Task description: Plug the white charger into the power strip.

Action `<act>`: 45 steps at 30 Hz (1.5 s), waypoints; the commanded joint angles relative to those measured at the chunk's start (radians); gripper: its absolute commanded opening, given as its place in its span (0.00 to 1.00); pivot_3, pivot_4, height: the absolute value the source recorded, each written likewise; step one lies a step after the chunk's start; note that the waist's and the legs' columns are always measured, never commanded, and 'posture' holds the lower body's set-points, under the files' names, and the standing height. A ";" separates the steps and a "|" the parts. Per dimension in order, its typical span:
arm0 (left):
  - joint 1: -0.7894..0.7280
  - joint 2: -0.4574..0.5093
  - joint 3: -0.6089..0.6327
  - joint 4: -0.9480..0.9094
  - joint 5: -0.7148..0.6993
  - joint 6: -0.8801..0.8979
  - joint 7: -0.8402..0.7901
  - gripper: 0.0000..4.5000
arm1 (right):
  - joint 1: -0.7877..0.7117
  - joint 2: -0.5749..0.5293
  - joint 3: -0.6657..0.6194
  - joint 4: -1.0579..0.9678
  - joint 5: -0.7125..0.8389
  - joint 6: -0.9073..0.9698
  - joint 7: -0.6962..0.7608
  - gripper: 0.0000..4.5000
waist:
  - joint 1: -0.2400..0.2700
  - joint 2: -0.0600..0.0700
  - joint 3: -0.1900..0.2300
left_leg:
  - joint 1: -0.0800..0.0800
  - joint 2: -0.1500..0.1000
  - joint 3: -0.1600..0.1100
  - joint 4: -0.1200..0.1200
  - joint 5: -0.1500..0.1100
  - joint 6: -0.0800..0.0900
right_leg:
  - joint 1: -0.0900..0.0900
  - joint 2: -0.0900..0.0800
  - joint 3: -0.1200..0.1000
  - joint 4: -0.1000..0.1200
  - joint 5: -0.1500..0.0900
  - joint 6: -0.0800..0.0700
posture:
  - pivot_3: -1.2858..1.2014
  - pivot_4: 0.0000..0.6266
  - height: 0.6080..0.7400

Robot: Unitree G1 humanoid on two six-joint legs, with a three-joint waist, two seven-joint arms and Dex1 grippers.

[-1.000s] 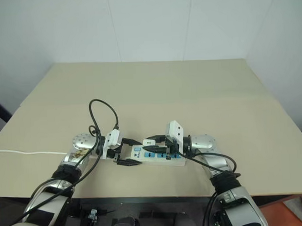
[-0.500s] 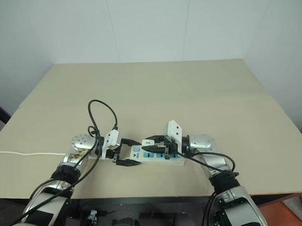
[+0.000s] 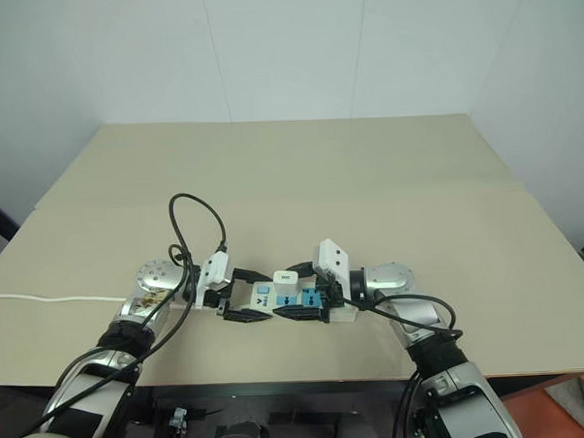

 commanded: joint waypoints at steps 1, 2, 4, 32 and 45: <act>0.026 0.002 -0.008 -0.020 0.010 0.025 -0.007 0.94 | 0.028 -0.008 0.015 0.028 -0.023 0.033 0.001 1.00 | -0.003 0.000 0.000 | 0.000 0.000 0.000 0.000 0.000 0.000 | 0.000 0.000 0.000 0.000 0.000 0.000 | 0.52 0.24 1.00; 0.027 0.007 -0.002 -0.042 -0.003 0.039 -0.017 0.99 | 0.029 -0.008 0.015 0.025 -0.024 0.032 -0.002 1.00 | -0.004 0.000 0.000 | -0.001 0.000 0.000 0.000 0.000 0.000 | -0.001 0.000 0.000 0.000 0.000 0.000 | 0.52 0.24 1.00; 0.028 0.023 0.004 -0.087 -0.022 0.071 -0.043 0.99 | 0.033 -0.008 0.012 0.020 -0.023 0.026 -0.004 1.00 | -0.005 0.000 0.000 | -0.002 0.000 0.000 0.000 0.000 0.000 | -0.002 0.000 0.000 0.000 0.000 0.000 | 0.52 0.24 1.00; 0.079 0.266 0.151 -0.487 -0.189 0.314 -0.068 0.99 | 0.326 -0.480 -0.533 -0.599 0.331 0.311 0.001 1.00 | -0.011 -0.001 0.018 | -0.020 0.000 0.000 0.001 0.000 0.000 | -0.019 -0.001 0.000 0.001 0.003 -0.005 | 0.52 0.24 1.00; 0.231 0.371 0.249 -0.752 -0.294 0.574 0.073 0.99 | 0.592 -0.558 -0.764 -0.685 0.340 0.340 -0.055 1.00 | -0.006 -0.001 0.019 | -0.018 0.001 0.001 0.001 0.000 0.000 | -0.017 0.000 0.000 0.001 0.000 0.000 | 0.52 0.24 1.00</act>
